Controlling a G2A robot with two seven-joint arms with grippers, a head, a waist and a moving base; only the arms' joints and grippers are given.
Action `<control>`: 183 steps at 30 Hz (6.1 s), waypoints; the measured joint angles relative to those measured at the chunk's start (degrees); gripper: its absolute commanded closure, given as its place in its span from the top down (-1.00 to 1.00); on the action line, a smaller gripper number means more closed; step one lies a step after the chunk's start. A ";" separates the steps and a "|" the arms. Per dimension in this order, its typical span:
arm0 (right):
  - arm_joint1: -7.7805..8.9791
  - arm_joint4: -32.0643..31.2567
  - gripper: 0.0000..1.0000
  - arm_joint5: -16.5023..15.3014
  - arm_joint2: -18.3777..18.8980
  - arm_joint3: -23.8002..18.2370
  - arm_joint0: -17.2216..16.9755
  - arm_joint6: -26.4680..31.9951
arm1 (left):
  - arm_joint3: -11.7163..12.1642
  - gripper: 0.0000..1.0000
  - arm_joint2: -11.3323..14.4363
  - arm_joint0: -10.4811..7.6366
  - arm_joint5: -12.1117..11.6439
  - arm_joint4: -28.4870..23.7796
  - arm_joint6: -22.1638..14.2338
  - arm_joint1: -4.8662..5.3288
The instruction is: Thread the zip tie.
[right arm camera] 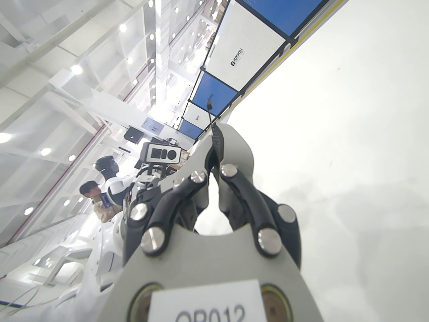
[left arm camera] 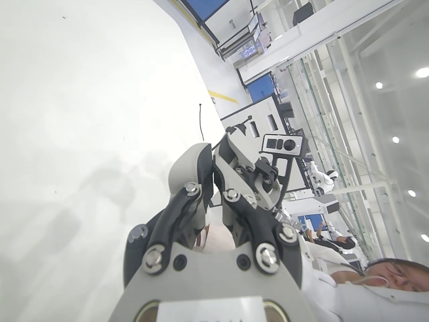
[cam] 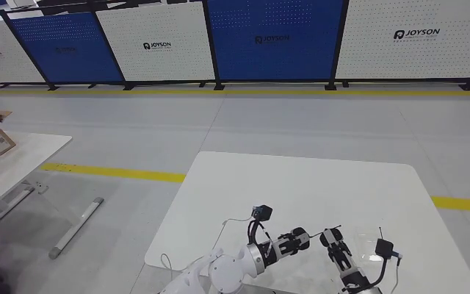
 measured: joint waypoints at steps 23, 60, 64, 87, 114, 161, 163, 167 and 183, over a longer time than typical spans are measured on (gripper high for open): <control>-0.21 1.54 -0.46 0.20 -0.39 0.46 0.26 1.12 | 0.36 -1.00 -0.52 0.47 -0.76 -0.80 0.51 0.06; -0.32 0.12 -1.00 -1.22 0.11 -0.28 -0.51 0.93 | -0.05 -1.00 -0.07 0.38 -1.32 -0.80 -0.40 -0.02; -0.32 -0.03 -1.00 -1.38 0.26 -0.44 -0.70 0.72 | -0.15 -0.42 -0.22 0.39 -0.85 -0.76 -0.52 0.02; -0.40 -1.32 -1.00 -0.20 1.03 0.24 -0.93 -0.25 | -0.36 -0.52 -2.11 1.56 -1.52 -1.31 1.12 0.38; -0.51 -1.68 -1.00 -0.64 0.94 0.30 -0.98 0.23 | 0.14 -0.78 -2.23 1.60 -1.53 -2.10 1.01 0.34; -0.35 0.94 1.00 -2.01 1.90 -1.11 -1.43 3.95 | -0.09 -1.00 -1.74 1.30 -0.16 -1.58 1.60 0.21; -0.27 1.38 1.00 -2.68 2.38 -1.81 -2.02 3.98 | -0.30 -1.00 -2.08 1.60 0.28 -2.38 2.69 0.16; -0.11 1.45 1.00 -3.25 3.30 -2.81 -3.00 4.19 | -0.58 -1.00 -3.27 2.32 0.58 -5.72 5.08 0.03; -0.09 0.96 1.00 -2.43 3.70 -2.56 -2.68 3.98 | -1.11 -1.00 -5.05 3.59 0.37 -13.69 7.43 -0.31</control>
